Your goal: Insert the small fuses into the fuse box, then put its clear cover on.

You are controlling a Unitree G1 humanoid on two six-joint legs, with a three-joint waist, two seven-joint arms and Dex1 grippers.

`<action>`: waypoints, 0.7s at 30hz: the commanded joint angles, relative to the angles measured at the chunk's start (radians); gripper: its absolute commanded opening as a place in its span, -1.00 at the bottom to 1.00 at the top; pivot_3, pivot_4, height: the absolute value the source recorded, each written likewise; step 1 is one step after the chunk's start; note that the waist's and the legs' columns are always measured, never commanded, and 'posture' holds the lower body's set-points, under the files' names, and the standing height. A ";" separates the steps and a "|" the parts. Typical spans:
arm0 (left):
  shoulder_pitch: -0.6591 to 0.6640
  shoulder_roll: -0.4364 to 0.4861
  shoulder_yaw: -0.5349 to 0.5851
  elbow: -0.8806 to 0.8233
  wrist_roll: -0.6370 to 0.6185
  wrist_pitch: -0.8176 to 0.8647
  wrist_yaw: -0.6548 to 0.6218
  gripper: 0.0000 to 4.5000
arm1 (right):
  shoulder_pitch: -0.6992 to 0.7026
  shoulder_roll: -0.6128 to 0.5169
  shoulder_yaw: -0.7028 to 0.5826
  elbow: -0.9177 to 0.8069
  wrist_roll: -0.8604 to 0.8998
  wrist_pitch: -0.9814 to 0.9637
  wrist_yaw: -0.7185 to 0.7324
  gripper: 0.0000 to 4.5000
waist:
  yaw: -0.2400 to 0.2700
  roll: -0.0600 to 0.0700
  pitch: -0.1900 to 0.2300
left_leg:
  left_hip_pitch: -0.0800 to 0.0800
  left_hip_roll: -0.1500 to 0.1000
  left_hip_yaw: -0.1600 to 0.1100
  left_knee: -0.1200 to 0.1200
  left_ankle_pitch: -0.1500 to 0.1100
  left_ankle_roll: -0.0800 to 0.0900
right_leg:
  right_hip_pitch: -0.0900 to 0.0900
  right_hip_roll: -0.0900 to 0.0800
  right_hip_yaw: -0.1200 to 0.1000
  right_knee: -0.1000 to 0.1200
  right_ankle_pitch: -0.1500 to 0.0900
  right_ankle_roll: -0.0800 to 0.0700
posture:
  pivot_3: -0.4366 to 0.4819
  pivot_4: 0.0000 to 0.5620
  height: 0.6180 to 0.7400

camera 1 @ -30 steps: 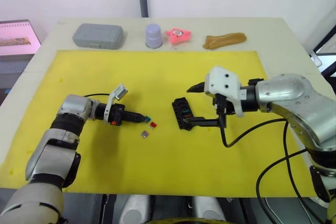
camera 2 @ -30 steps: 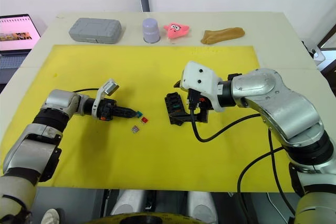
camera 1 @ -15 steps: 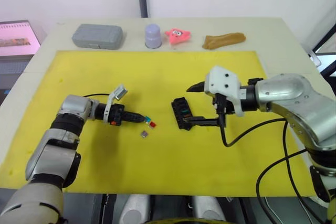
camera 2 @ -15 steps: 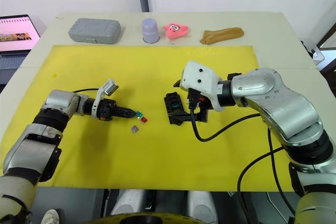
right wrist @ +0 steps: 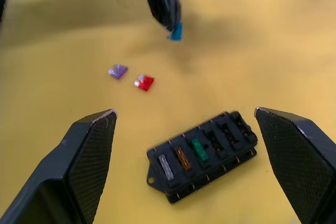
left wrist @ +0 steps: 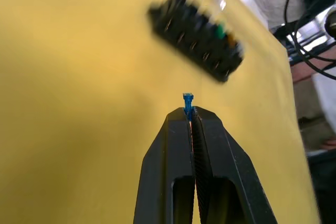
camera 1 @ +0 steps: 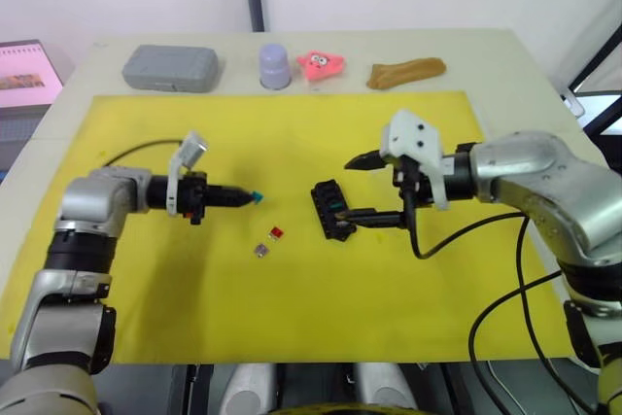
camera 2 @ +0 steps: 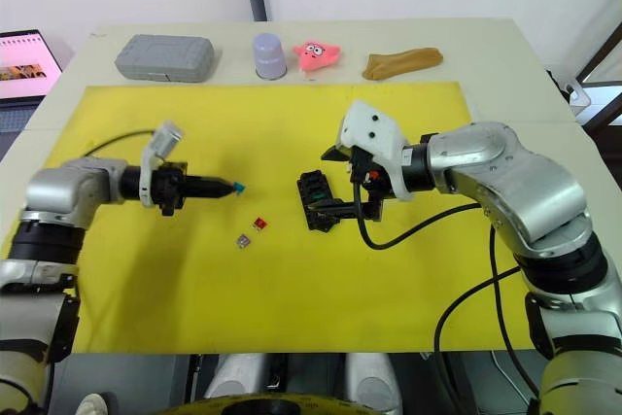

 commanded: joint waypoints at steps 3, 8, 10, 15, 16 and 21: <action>0.024 0.001 0.083 -0.232 -0.106 -0.013 0.074 -0.96 | -0.069 0.047 -0.059 0.054 0.092 0.061 -0.002 1.00 | 0.001 0.000 0.000 | 0.000 0.000 0.000 0.000 0.000 0.000 | 0.000 0.000 0.000 0.000 0.000 0.000 | -0.05 -0.47 1.00; 0.054 -0.006 0.073 -0.371 -0.154 -0.026 0.123 -1.00 | -0.125 0.113 -0.073 0.124 0.151 0.128 -0.029 0.73 | -0.002 0.000 0.000 | 0.000 0.000 0.000 0.000 0.000 0.000 | 0.000 0.000 0.000 0.000 0.000 0.000 | -0.05 -0.47 1.00; 0.064 -0.004 0.065 -0.403 -0.166 -0.028 0.139 -1.00 | -0.131 0.119 -0.068 0.129 0.158 0.136 -0.029 0.40 | -0.001 0.000 0.000 | 0.000 0.000 0.000 0.000 0.000 0.000 | 0.000 0.001 0.000 0.000 0.000 0.000 | -0.05 -0.47 1.00; 0.088 -0.004 0.051 -0.436 -0.183 -0.035 0.168 -1.00 | -0.155 0.158 -0.057 0.132 0.183 0.159 -0.046 0.40 | -0.002 0.000 0.000 | 0.000 0.000 0.000 0.000 0.000 0.000 | 0.000 0.001 0.000 0.000 0.000 0.000 | -0.05 -0.47 1.00; 0.089 -0.005 0.048 -0.438 -0.188 -0.036 0.174 -1.00 | -0.158 0.165 -0.055 0.132 0.187 0.164 -0.051 0.40 | -0.002 0.000 0.000 | 0.000 0.000 0.000 0.000 0.000 0.000 | 0.000 0.002 0.000 0.000 0.000 0.000 | -0.05 -0.47 1.00; 0.081 -0.004 0.039 -0.445 -0.208 -0.036 0.191 -1.00 | -0.168 0.206 -0.045 0.139 0.194 0.195 -0.085 0.40 | -0.002 0.000 0.000 | 0.000 0.000 0.000 0.000 0.000 0.000 | 0.000 0.002 0.000 0.000 0.000 0.000 | -0.05 -0.47 1.00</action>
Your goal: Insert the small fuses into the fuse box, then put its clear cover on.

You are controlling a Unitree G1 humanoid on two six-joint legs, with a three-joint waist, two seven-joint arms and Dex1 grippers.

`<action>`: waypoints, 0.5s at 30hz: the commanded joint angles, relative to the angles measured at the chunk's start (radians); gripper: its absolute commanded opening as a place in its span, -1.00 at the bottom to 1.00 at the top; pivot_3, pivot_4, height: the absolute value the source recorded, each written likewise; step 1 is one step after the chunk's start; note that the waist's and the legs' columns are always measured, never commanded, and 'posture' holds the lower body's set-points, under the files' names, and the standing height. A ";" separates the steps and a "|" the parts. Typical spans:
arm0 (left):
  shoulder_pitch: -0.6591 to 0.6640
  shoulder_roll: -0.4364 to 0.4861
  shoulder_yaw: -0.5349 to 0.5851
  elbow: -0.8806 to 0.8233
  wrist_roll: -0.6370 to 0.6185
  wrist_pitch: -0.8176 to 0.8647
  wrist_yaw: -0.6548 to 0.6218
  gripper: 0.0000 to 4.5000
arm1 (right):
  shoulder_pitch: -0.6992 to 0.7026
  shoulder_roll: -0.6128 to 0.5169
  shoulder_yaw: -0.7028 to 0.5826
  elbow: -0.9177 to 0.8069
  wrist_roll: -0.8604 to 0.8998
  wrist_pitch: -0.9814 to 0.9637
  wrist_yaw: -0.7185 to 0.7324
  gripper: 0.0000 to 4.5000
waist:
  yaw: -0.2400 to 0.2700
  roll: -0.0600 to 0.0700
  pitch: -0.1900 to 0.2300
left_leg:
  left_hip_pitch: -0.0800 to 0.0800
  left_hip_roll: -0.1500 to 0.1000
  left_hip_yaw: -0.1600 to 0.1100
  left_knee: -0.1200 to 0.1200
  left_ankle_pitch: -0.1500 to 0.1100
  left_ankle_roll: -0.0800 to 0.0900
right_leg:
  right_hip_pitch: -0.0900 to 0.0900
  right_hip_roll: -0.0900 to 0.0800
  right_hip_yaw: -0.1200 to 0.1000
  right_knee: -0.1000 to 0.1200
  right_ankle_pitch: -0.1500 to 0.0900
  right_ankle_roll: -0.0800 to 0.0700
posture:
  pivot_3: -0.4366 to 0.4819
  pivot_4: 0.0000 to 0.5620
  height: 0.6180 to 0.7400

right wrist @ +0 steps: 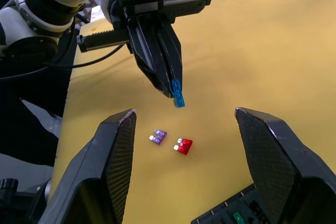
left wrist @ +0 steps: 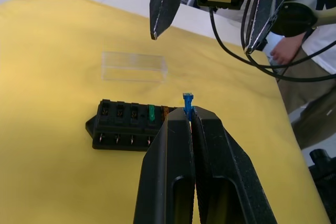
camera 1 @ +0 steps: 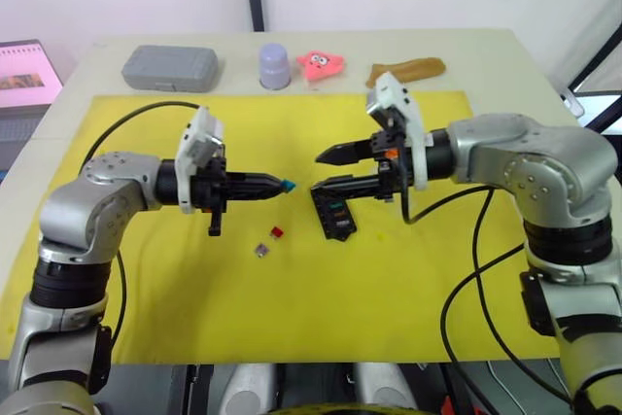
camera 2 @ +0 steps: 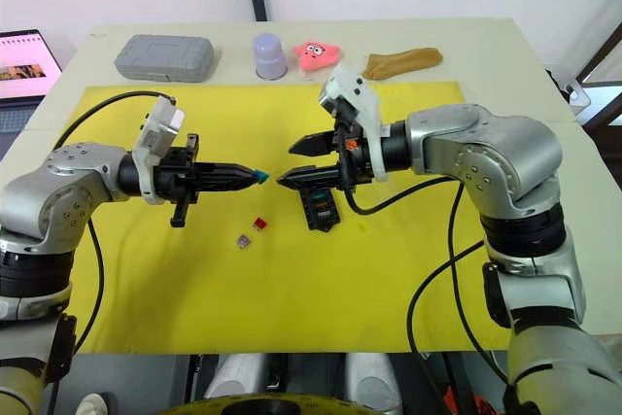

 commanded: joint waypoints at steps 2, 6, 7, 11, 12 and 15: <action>-0.018 0.008 0.002 -0.029 -0.033 -0.012 0.010 -1.00 | -0.027 0.036 -0.001 -0.006 0.023 0.031 -0.031 0.40 | 0.000 0.000 0.000 | 0.000 0.000 0.000 0.000 0.000 0.000 | 0.000 0.000 0.000 0.000 0.000 0.000 | -0.05 -0.47 1.00; -0.028 0.006 -0.006 -0.026 -0.040 -0.012 0.013 -1.00 | -0.024 0.058 -0.001 -0.005 0.034 0.049 -0.042 0.40 | 0.000 0.000 0.000 | 0.000 0.000 0.000 0.000 0.000 0.000 | 0.000 0.000 0.000 0.000 0.000 0.000 | -0.05 -0.47 1.00; -0.030 0.005 -0.007 -0.025 -0.043 -0.011 0.014 -1.00 | -0.025 0.063 -0.002 -0.004 0.036 0.052 -0.044 0.29 | -0.001 0.000 0.000 | 0.000 0.000 0.000 0.000 0.000 0.000 | 0.000 0.000 0.000 0.000 0.000 0.000 | -0.05 -0.47 1.00; -0.030 0.009 -0.015 -0.022 -0.046 -0.017 0.015 -1.00 | -0.027 0.078 0.001 -0.003 0.039 0.062 -0.056 -0.42 | -0.001 0.000 0.000 | 0.000 0.000 0.000 0.000 0.000 0.000 | 0.000 0.000 0.000 0.000 0.000 0.000 | -0.05 -0.47 1.00; -0.029 0.009 -0.016 -0.023 -0.046 -0.018 0.015 -1.00 | -0.026 0.082 0.004 -0.005 0.040 0.063 -0.060 -0.42 | -0.001 0.000 0.000 | 0.000 0.000 0.000 0.000 0.000 0.000 | 0.000 0.000 0.000 0.000 0.000 0.000 | -0.05 -0.47 1.00; -0.032 0.012 -0.019 -0.019 -0.050 -0.019 0.017 -1.00 | -0.025 0.088 0.006 -0.006 0.040 0.066 -0.063 -0.42 | -0.001 0.000 0.000 | 0.000 0.000 0.000 0.000 0.000 0.000 | 0.000 0.000 0.000 0.000 0.000 0.000 | -0.05 -0.47 1.00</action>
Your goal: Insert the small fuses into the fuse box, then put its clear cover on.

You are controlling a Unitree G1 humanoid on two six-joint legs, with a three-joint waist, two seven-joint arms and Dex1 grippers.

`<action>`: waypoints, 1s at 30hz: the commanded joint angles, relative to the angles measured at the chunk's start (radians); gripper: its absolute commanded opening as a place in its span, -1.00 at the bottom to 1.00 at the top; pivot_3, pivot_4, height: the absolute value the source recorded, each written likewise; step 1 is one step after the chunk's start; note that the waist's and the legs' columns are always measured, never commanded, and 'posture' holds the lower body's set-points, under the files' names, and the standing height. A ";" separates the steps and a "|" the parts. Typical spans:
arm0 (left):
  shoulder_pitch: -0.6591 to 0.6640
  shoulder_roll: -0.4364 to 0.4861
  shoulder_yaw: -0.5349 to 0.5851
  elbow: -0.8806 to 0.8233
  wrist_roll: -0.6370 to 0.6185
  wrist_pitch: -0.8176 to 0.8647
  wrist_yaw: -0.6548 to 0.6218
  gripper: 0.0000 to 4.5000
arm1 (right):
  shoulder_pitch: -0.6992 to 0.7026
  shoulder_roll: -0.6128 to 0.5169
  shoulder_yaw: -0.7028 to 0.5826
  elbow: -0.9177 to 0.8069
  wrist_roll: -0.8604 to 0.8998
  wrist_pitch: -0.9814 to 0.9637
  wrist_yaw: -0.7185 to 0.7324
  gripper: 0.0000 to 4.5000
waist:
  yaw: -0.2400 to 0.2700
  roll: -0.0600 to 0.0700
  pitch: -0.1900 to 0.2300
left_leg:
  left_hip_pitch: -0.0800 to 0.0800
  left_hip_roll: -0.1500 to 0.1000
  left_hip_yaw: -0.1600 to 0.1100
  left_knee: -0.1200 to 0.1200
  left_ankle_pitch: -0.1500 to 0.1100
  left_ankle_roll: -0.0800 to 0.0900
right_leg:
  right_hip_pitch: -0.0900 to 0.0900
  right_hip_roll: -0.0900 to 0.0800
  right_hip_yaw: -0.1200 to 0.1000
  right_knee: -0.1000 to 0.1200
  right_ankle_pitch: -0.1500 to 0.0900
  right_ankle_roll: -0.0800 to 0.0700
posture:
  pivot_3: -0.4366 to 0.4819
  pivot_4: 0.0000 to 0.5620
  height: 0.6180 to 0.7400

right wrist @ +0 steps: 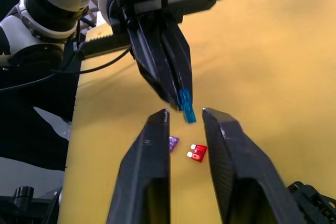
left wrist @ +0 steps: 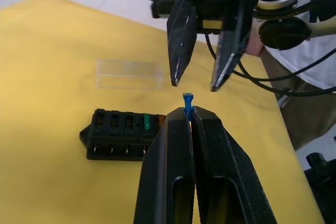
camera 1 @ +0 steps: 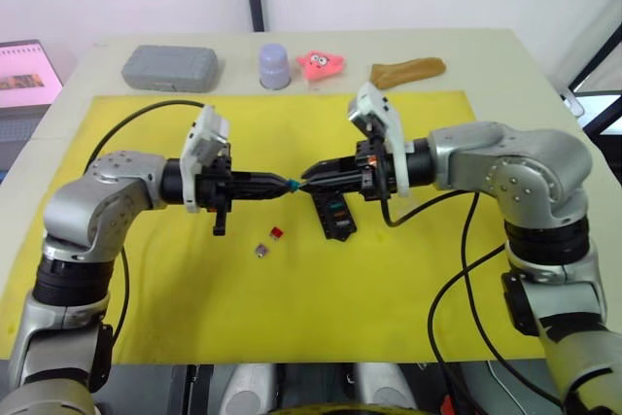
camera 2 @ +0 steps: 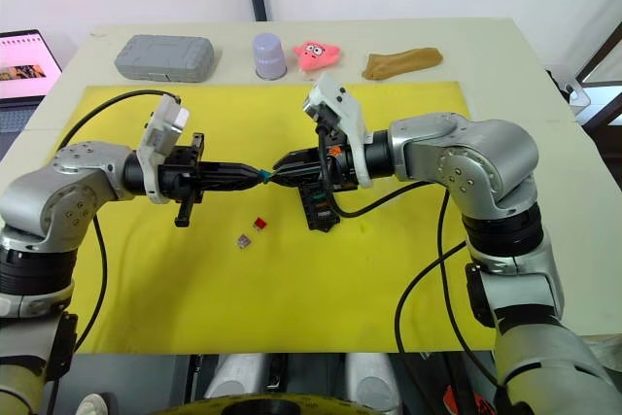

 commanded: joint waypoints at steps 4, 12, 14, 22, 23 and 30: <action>-0.022 0.012 0.012 -0.018 -0.023 -0.015 0.002 -1.00 | -0.023 0.012 0.001 -0.016 0.022 0.001 -0.001 -0.42 | 0.000 0.000 0.000 | 0.000 0.000 0.000 0.000 0.000 0.000 | 0.000 0.000 0.000 0.000 0.000 0.000 | -0.05 -0.47 1.00; -0.026 0.012 0.016 -0.021 -0.031 -0.011 0.006 -1.00 | -0.019 0.003 0.019 -0.015 0.017 -0.007 0.002 -0.42 | 0.000 0.000 0.000 | 0.000 0.000 0.000 0.000 0.000 0.000 | 0.000 0.000 0.000 0.000 0.000 0.000 | -0.05 -0.47 1.00; -0.027 0.013 0.015 -0.021 -0.034 -0.012 0.007 -1.00 | -0.019 0.002 0.021 -0.013 0.016 -0.009 0.003 -0.42 | 0.000 0.000 0.000 | 0.000 0.000 0.000 0.000 0.000 0.000 | 0.000 0.000 0.000 0.000 0.000 0.000 | -0.05 -0.47 1.00; -0.021 0.017 0.011 -0.020 -0.030 -0.018 0.008 -1.00 | -0.027 0.005 0.018 -0.008 0.020 -0.012 0.003 -0.42 | 0.000 0.000 0.000 | 0.000 0.000 0.000 0.000 0.000 0.000 | 0.000 0.000 0.000 0.000 0.000 0.000 | -0.05 -0.47 1.00; -0.020 0.017 0.010 -0.020 -0.029 -0.020 0.008 -1.00 | -0.027 0.005 0.018 -0.008 0.020 -0.012 0.003 -0.42 | 0.000 0.000 0.000 | 0.000 0.000 0.000 0.000 0.000 0.000 | 0.000 0.000 0.000 0.000 0.000 0.000 | -0.05 -0.47 1.00; -0.015 0.020 0.003 -0.016 -0.018 -0.035 0.009 -1.00 | -0.030 0.005 0.019 -0.011 0.027 -0.007 0.002 -0.98 | 0.000 0.000 0.000 | 0.000 0.000 0.000 0.000 0.000 0.000 | 0.000 0.000 0.000 0.000 0.000 0.000 | -0.05 -0.47 1.00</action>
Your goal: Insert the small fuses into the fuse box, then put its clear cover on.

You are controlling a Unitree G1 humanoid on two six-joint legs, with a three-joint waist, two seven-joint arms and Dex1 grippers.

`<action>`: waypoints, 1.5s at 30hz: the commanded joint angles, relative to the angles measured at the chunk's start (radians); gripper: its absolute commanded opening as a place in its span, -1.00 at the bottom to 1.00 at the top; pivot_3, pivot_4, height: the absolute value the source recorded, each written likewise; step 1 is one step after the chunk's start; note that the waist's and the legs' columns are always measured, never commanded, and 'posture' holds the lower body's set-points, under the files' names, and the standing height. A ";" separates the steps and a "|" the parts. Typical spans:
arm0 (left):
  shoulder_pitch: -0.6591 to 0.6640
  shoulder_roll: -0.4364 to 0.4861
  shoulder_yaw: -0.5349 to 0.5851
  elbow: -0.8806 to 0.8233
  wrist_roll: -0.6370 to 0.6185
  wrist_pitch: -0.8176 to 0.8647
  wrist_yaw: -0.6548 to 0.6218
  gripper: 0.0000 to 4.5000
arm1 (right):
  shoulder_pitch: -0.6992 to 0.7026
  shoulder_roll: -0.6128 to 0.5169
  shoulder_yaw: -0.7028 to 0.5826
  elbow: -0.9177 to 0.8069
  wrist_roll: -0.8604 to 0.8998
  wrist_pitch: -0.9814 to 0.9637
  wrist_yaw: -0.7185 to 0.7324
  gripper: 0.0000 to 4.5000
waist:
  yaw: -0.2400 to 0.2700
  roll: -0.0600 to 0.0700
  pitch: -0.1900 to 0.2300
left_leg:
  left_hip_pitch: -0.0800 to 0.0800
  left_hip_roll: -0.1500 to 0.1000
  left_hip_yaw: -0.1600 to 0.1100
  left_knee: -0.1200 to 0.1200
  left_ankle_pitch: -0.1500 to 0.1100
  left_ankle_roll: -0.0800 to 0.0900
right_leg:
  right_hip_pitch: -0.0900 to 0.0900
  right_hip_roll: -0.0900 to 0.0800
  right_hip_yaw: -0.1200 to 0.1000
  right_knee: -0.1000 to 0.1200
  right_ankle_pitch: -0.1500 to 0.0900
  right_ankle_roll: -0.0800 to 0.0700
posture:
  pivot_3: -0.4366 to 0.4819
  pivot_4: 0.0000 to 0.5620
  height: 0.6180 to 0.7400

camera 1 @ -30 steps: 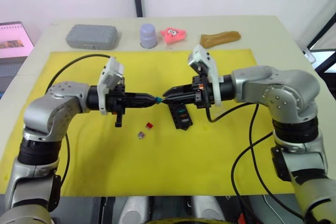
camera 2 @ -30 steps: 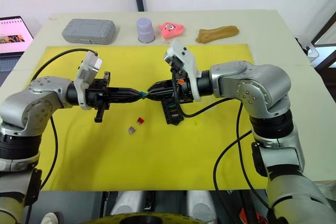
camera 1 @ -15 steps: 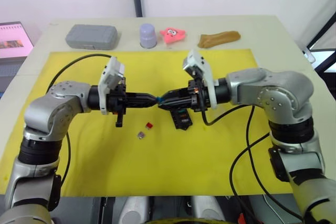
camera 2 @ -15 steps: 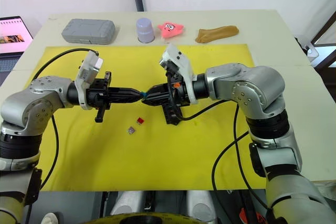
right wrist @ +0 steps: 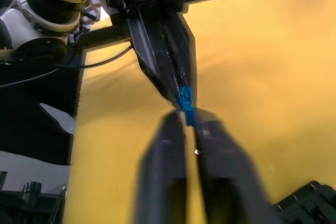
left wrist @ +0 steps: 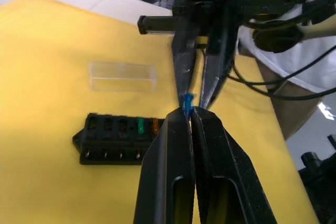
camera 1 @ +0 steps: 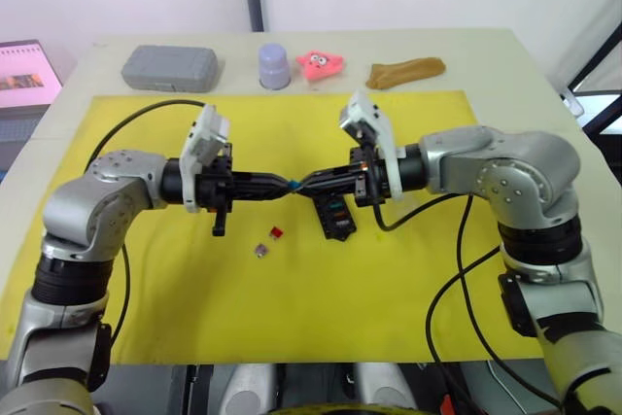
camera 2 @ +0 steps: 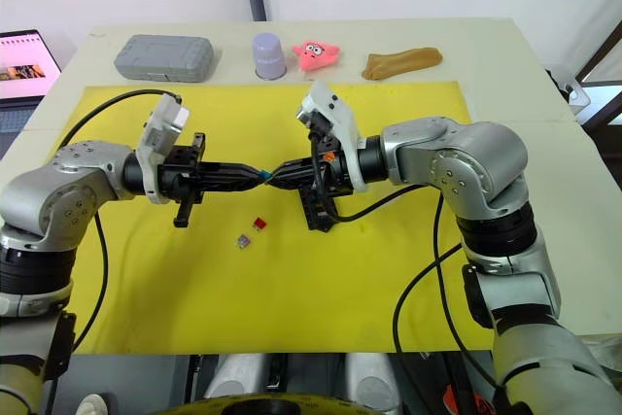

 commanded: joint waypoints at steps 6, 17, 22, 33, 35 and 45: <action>-0.016 0.023 -0.007 -0.004 0.016 -0.034 0.010 -1.00 | -0.038 0.004 -0.011 -0.025 0.023 -0.007 0.013 -0.98 | 0.000 0.000 0.000 | 0.000 0.000 0.000 0.000 0.000 0.000 | 0.000 0.000 0.000 0.000 0.000 0.000 | -0.05 -0.47 1.00; 0.016 0.068 -0.159 0.091 0.285 -0.236 0.062 0.65 | -0.097 -0.235 0.337 0.082 -0.421 -0.474 0.235 -1.00 | 0.000 0.000 0.000 | 0.000 -0.001 0.001 -0.001 0.000 0.000 | 0.000 0.001 0.000 -0.001 0.000 0.000 | -0.05 -0.47 1.00; 0.028 0.016 -0.195 0.111 0.327 -0.282 0.087 0.97 | -0.123 -0.231 0.411 0.199 -0.554 -0.628 0.347 -1.00 | 0.000 0.000 0.000 | 0.000 0.000 0.001 -0.001 0.000 0.000 | -0.001 0.001 0.000 -0.001 0.000 0.000 | -0.05 -0.47 1.00; 0.043 -0.065 -0.211 0.115 0.376 -0.322 0.139 0.97 | -0.134 -0.192 0.413 0.306 -0.684 -0.740 0.480 -1.00 | 0.000 0.000 0.000 | -0.001 0.000 0.001 0.000 0.000 0.000 | -0.001 0.000 0.000 -0.001 0.000 0.000 | -0.05 -0.47 1.00; 0.045 -0.068 -0.212 0.114 0.379 -0.326 0.141 0.97 | -0.134 -0.183 0.411 0.317 -0.696 -0.747 0.487 -1.00 | 0.000 0.000 0.000 | -0.001 0.000 0.001 0.000 0.000 0.000 | -0.001 0.000 0.000 -0.001 0.000 0.000 | -0.05 -0.47 1.00; 0.050 -0.072 -0.210 0.103 0.383 -0.329 0.150 0.97 | -0.152 -0.147 0.408 0.362 -0.764 -0.787 0.516 -1.00 | 0.000 0.000 0.000 | -0.001 0.000 0.001 0.000 0.000 0.000 | -0.001 0.000 0.000 -0.001 0.000 0.000 | -0.05 -0.47 1.00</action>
